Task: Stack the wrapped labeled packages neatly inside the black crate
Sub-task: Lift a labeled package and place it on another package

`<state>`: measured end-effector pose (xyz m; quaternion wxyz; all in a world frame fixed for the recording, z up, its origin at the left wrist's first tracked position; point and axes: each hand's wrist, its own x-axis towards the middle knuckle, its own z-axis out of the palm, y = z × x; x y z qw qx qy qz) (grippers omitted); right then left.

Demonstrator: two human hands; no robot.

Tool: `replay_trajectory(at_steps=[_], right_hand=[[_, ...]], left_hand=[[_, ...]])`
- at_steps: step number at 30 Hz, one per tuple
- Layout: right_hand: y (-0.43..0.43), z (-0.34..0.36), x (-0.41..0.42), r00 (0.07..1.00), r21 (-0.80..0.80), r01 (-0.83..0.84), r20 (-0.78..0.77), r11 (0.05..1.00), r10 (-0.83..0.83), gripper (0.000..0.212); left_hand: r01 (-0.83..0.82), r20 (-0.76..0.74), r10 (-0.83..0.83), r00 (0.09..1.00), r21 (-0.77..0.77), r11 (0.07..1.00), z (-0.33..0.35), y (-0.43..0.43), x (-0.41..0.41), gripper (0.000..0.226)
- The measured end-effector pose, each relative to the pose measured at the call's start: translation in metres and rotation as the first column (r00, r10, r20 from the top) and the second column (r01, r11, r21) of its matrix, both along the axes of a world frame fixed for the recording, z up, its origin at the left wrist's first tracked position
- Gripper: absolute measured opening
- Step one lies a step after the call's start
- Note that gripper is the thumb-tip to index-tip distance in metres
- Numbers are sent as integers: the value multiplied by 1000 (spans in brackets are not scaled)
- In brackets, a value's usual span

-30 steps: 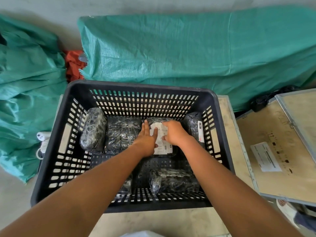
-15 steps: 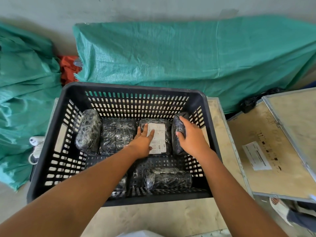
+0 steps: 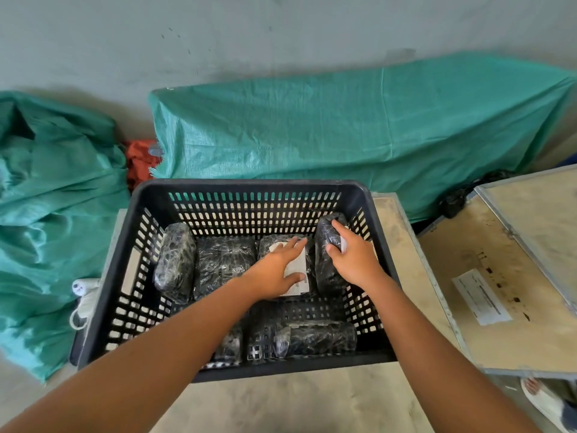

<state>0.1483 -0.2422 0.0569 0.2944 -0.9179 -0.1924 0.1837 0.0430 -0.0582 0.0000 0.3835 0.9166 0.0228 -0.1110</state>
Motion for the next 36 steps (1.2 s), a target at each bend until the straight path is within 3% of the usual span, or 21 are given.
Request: replay_trajectory(at_steps=[4, 7, 10, 15, 18, 21, 24, 26, 29, 32, 36], right_hand=[[3, 35, 10, 998, 115, 62, 22, 991, -65, 65], [9, 67, 13, 984, 291, 158, -122, 943, -128, 66], [17, 95, 9, 946, 449, 234, -308, 862, -96, 65], [17, 119, 2, 944, 552, 139, -325, 822, 59, 78], [15, 114, -2, 996, 502, 27, -89, 865, 21, 84], [13, 99, -3, 997, 531, 16, 53, 848, -52, 66], [7, 84, -5, 999, 570, -29, -18, 821, 48, 54], [3, 78, -8, 973, 629, -44, -149, 776, 176, 63], [1, 75, -8, 957, 620, -95, -158, 779, 242, 79], [7, 75, -2, 959, 558, -77, -187, 827, 215, 82], [18, 57, 6, 946, 441, -121, -221, 889, 238, 92]], left_hand=[[27, 169, -3, 986, -140, 990, 33, -10, -10, 102], [-62, 233, 118, 965, -236, 970, 53, -28, -14, 117], [-201, 409, 300, 862, -268, 942, 74, -35, -14, 107], [-194, 566, 332, 755, -291, 937, 107, -10, -19, 97], [-214, 478, 431, 765, -443, 871, 121, 10, -21, 97], [-200, 377, 451, 809, -546, 814, 130, 26, -25, 94], [-162, 350, 451, 821, -615, 771, 133, 31, -29, 89], [-175, 319, 503, 803, -681, 711, 136, 30, -31, 82], [-246, 164, 567, 807, -779, 576, 139, 29, -29, 59], [-323, 67, 510, 858, -701, 636, 134, 32, -23, 41], [-347, 35, 386, 922, -370, 862, 104, 34, -13, 89]])
